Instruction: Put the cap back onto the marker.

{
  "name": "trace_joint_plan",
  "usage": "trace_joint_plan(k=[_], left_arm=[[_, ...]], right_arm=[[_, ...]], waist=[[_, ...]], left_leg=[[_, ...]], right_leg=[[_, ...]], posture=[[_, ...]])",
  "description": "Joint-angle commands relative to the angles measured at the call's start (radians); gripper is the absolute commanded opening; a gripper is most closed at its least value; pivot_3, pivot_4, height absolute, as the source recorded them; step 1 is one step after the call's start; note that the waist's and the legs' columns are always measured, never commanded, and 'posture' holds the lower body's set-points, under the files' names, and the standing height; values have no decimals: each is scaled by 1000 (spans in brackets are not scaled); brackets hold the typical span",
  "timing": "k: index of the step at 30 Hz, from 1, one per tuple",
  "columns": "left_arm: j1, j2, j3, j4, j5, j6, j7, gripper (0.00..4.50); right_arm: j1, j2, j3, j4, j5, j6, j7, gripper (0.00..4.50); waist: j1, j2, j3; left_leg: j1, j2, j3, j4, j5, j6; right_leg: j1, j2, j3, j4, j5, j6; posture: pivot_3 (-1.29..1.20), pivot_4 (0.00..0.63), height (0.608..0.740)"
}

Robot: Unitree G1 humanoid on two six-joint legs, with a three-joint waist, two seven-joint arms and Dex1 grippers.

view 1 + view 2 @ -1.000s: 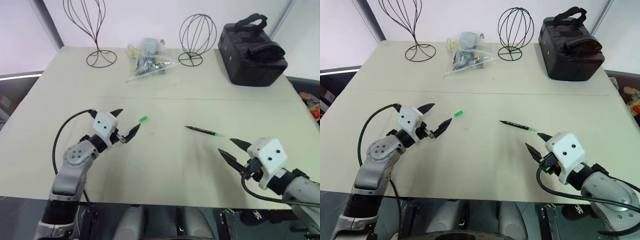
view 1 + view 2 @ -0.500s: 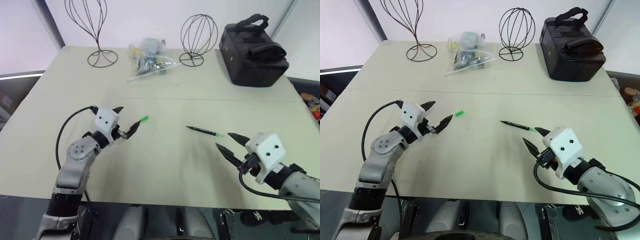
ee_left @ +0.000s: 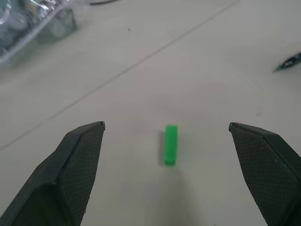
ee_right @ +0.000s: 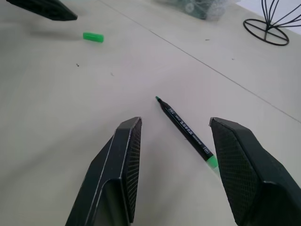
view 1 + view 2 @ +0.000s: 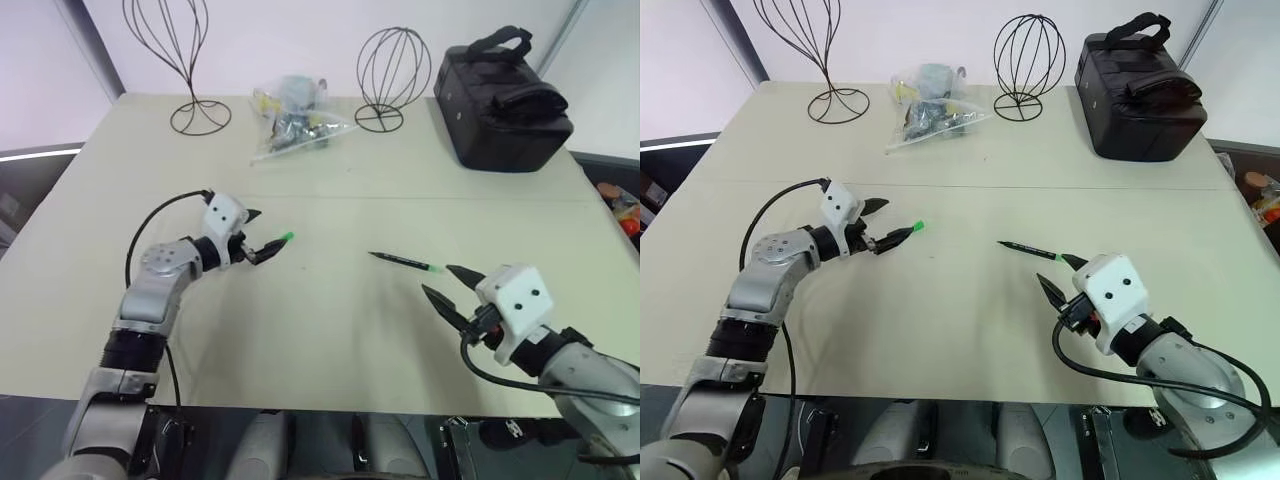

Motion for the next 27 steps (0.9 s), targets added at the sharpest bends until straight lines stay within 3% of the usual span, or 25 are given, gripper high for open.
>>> trace_joint_plan(k=[1, 17, 27], left_arm=[[-70, 5, 5, 91, 19, -47, -24, 4427], [-257, -55, -1, 533, 45, -225, -214, 4427], [-336, -66, -3, 752, 112, -358, -210, 4427]], right_arm=[[1, 14, 13, -23, -28, -35, -21, 2345], [15, 73, 71, -40, -108, -53, -88, 2345], [22, 106, 98, -47, -151, -56, -119, 2345]], waist=[[0, 0, 0], [-7, 0, 0], [-18, -1, 0]], left_leg=[[0, 0, 0, 0, 0, 0], [0, -2, 0, 0, 0, 0], [0, -2, 0, 1, 0, 0]], right_leg=[[0, 0, 0, 0, 0, 0], [-1, 1, 0, 2, 0, 0], [-1, 1, 0, 2, 0, 0]], posture=[[0, 150, 740], [0, 150, 740], [0, 150, 740]])
